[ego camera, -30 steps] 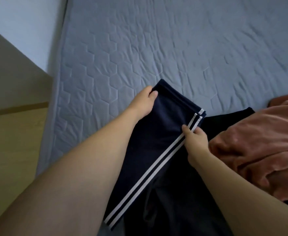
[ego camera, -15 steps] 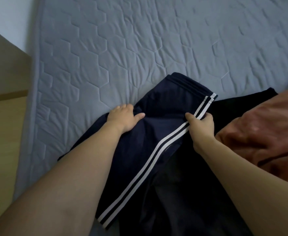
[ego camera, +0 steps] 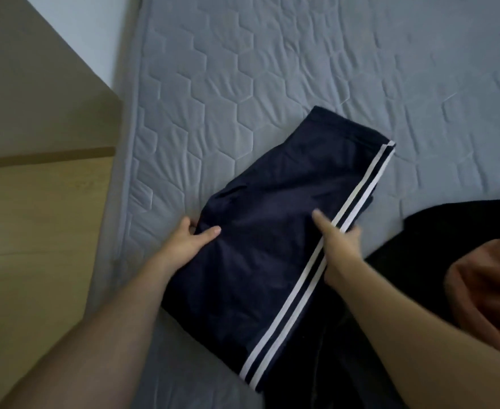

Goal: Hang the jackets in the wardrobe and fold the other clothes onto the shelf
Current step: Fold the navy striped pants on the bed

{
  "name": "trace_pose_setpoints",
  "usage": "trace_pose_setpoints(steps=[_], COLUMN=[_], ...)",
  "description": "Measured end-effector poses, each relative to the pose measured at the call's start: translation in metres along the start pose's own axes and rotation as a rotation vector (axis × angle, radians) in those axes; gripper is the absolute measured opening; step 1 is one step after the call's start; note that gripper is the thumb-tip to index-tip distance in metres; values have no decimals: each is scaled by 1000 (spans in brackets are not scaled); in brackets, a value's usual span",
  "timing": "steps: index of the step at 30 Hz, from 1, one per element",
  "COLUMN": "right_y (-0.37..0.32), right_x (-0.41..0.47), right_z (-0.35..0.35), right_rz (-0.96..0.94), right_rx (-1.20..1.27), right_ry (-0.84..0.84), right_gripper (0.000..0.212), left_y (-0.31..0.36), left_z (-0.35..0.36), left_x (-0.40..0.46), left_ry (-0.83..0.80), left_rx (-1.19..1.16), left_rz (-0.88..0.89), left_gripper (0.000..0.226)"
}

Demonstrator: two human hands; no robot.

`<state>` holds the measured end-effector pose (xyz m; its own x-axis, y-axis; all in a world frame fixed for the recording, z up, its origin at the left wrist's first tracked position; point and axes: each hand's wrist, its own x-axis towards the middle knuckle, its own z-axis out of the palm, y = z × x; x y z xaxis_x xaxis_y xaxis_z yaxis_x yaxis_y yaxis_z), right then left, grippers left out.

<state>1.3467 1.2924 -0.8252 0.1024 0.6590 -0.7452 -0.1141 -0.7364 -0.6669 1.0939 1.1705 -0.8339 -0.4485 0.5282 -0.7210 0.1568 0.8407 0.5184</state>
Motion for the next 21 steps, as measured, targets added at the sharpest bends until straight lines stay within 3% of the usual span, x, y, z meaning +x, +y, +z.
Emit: trace_pose_setpoints(steps=[4,10,11,13,16,18,21], right_y=[57,61,62,64,78,94,120], right_x=[-13,-1,-6,-19,-49,-78,-117], right_z=[-8,-6,-6,-5,-1,0,-4], right_rz=[48,-5,9,64,205,258,320], right_rx=[-15,58,84,128,109,90,41], right_ry=[5,-33,-43,-80,-123,-109,-100], right_gripper=[46,37,40,46,50,47,39], left_y=[-11,-12,-10,-4,-10,-24,-48], left_z=[11,6,4,-4,-16,-22,-27], left_x=[28,44,41,29,5,-15,-46], left_ry=[216,262,229,77,-172,-241,-215], left_rx=[388,467,439,167,-291,-294,-225], left_rz=[70,172,153,78,43,34,19], left_gripper=[78,68,73,81,57,43,26])
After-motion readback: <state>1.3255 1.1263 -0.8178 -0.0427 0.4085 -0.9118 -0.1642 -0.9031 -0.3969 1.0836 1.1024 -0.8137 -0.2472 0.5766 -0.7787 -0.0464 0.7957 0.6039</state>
